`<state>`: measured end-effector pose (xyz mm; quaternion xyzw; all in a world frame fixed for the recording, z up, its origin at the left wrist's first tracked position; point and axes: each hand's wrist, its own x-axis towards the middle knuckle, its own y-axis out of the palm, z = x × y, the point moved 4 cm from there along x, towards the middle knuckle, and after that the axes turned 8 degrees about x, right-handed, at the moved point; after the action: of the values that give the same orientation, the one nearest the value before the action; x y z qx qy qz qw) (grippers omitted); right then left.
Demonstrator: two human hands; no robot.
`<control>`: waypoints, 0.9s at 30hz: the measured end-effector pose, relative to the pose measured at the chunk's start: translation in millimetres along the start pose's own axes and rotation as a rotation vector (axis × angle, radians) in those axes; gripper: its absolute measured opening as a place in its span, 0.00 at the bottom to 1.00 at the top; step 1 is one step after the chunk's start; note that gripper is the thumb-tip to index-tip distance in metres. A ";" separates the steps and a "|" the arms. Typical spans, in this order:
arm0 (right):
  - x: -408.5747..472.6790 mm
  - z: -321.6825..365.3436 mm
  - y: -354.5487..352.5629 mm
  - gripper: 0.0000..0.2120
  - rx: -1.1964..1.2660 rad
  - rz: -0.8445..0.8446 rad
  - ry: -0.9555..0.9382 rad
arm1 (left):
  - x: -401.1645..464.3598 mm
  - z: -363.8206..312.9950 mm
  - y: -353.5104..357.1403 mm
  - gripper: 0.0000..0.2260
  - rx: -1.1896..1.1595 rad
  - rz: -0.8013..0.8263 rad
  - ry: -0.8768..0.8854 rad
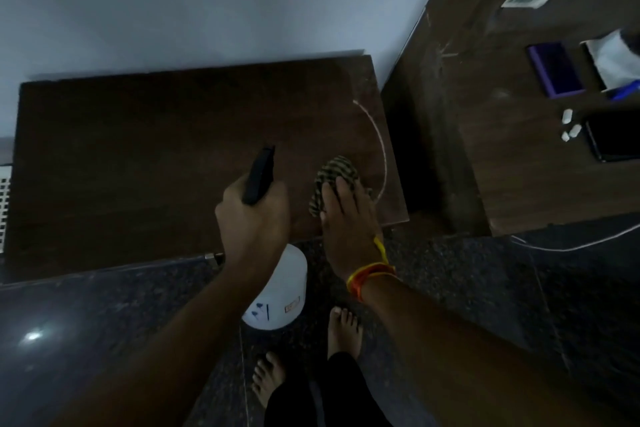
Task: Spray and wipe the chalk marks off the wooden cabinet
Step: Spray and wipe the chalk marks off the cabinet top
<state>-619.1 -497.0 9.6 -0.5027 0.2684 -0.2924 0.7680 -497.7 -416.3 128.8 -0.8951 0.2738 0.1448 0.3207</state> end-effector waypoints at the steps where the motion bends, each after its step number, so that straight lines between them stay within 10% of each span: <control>1: -0.9 -5.8 -3.5 0.24 -0.007 0.008 -0.005 | -0.8 -1.2 1.2 0.09 0.002 -0.001 -0.008; 27: 17.1 -49.1 -30.5 0.24 0.006 -0.078 0.047 | -2.4 -24.3 42.5 0.10 0.001 -0.041 -0.062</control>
<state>-647.6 -549.4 18.7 -0.5035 0.2658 -0.3344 0.7510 -522.4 -458.6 127.1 -0.8955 0.2454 0.1654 0.3325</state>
